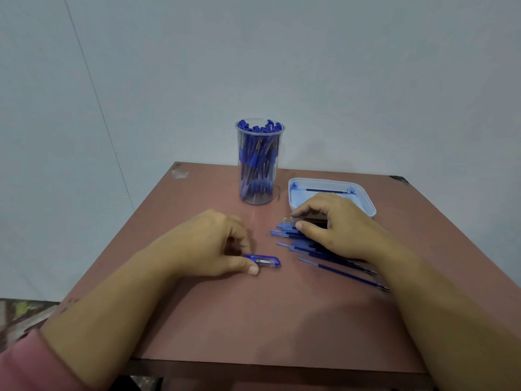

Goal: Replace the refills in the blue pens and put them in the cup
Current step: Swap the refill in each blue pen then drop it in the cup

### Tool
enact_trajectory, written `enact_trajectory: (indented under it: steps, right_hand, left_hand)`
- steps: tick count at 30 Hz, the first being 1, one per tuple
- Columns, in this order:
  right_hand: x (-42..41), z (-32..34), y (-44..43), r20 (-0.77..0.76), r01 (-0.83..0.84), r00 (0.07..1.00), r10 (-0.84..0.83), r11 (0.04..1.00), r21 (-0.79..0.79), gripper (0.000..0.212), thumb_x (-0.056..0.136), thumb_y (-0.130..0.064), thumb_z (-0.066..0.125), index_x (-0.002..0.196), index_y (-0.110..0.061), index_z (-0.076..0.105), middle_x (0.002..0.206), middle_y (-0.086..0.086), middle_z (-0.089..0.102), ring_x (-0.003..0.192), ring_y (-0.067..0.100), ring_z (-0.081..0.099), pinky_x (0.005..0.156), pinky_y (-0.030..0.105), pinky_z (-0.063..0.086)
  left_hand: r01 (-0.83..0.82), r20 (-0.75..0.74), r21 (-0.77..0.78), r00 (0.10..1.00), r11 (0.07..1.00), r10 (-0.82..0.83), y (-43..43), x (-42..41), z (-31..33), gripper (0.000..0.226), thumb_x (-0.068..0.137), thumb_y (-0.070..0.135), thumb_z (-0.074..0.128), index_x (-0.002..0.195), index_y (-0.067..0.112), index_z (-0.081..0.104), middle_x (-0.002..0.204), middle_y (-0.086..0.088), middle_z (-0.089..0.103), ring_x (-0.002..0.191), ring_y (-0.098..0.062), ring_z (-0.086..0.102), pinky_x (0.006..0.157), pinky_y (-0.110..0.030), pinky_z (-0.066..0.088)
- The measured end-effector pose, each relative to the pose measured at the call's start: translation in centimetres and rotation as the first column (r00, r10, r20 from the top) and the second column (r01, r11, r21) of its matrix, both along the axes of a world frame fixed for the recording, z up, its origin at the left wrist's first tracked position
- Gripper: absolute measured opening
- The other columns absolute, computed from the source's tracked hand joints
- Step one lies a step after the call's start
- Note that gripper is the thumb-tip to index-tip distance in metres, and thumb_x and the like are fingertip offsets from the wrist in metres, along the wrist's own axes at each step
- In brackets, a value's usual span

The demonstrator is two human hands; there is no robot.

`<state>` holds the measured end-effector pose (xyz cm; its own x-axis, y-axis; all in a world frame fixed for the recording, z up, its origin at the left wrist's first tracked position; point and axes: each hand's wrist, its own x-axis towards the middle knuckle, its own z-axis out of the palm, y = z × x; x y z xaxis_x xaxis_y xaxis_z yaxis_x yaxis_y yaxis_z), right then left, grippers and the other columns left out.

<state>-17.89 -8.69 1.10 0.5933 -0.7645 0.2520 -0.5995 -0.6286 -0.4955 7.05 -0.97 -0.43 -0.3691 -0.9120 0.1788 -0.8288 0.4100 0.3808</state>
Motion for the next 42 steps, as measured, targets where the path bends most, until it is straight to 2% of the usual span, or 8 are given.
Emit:
enact_trajectory:
  steps: [6,10,13,15,22,32,37,42]
  right_hand:
    - [0.8,-0.2,0.6,0.044,-0.051,0.998,0.050,0.999,0.019,0.013,0.088,-0.030,0.067,0.100,-0.032,0.070,0.099,-0.017,0.064,0.096,-0.002,0.059,0.087,0.020,0.050]
    - [1.4,-0.2,1.4,0.095,-0.117,0.989,0.111,0.991,0.058,0.011,0.087,-0.030,0.068,0.098,-0.028,0.072,0.088,-0.019,0.068,0.086,-0.003,0.062,0.076,0.014,0.048]
    - [1.6,-0.2,1.5,0.121,-0.140,0.985,0.127,0.985,0.105,0.009,0.088,-0.029,0.069,0.095,-0.025,0.073,0.079,-0.013,0.070,0.076,-0.001,0.064,0.069,0.012,0.047]
    - [1.7,-0.3,1.3,0.133,-0.140,0.983,0.125,0.985,0.105,0.008,0.088,-0.030,0.069,0.093,-0.025,0.073,0.077,-0.009,0.070,0.071,0.002,0.063,0.067,0.013,0.047]
    - [1.8,-0.3,0.8,0.175,-0.098,0.981,0.085,0.993,0.066,0.006,0.091,-0.028,0.064,0.094,-0.027,0.070,0.079,-0.009,0.067,0.070,0.005,0.058,0.065,0.014,0.045]
    - [1.8,0.3,1.2,0.179,-0.092,0.980,0.083,0.995,0.043,0.005,0.091,-0.022,0.064,0.090,-0.026,0.068,0.086,-0.014,0.070,0.083,0.003,0.063,0.077,0.021,0.050]
    - [0.6,0.8,0.9,0.186,-0.056,0.981,0.048,0.998,0.035,0.014,0.091,-0.021,0.065,0.084,-0.033,0.066,0.082,-0.017,0.068,0.082,-0.001,0.062,0.073,0.009,0.046]
    - [-0.2,0.4,-0.5,0.171,0.037,0.985,-0.040,0.999,0.021,0.016,0.090,-0.027,0.066,0.080,-0.039,0.063,0.081,-0.023,0.067,0.080,-0.002,0.060,0.073,0.009,0.044]
  left_hand:
    - [-0.072,0.094,-0.188,0.991,0.979,0.091,-0.4,-1.0,-0.6,0.034,0.081,0.063,0.062,0.089,0.031,0.063,0.071,0.020,0.051,0.062,-0.004,0.044,0.056,-0.011,0.030]
    - [-0.082,0.049,-0.292,0.994,0.953,0.100,-0.6,-1.2,-1.1,0.055,0.079,0.078,0.044,0.093,0.028,0.065,0.070,0.015,0.057,0.060,-0.004,0.043,0.053,-0.013,0.031]
    - [-0.095,0.017,-0.355,0.994,0.930,0.108,-0.9,-1.4,-1.4,0.055,0.080,0.074,0.038,0.092,0.027,0.063,0.073,0.012,0.063,0.060,-0.009,0.049,0.051,-0.023,0.037]
    - [-0.109,-0.022,-0.403,0.994,0.909,0.110,-1.2,-1.5,-1.6,0.049,0.083,0.070,0.042,0.091,0.026,0.062,0.073,0.014,0.060,0.060,-0.005,0.043,0.052,-0.018,0.034]
    - [-0.165,-0.218,-0.382,0.972,0.909,0.085,-1.9,-2.1,-1.8,0.035,0.087,0.059,0.054,0.096,0.028,0.068,0.076,0.015,0.063,0.064,-0.005,0.056,0.057,-0.031,0.050]
    - [-0.310,-0.241,-0.308,0.940,0.899,0.242,-1.6,-3.2,-1.3,0.039,0.079,0.067,0.055,0.081,0.030,0.068,0.059,0.011,0.062,0.055,-0.007,0.056,0.046,-0.028,0.046]
    - [-0.353,-0.225,-0.356,0.931,0.865,0.288,-1.7,-2.2,-1.4,0.036,0.079,0.064,0.060,0.063,0.032,0.054,0.048,0.010,0.050,0.050,-0.007,0.048,0.045,-0.022,0.030]
    - [-0.198,-0.230,-0.386,0.967,0.901,0.114,-2.3,-1.2,-1.6,0.027,0.088,0.052,0.054,0.093,0.031,0.070,0.074,0.018,0.063,0.063,-0.003,0.054,0.059,-0.021,0.043]
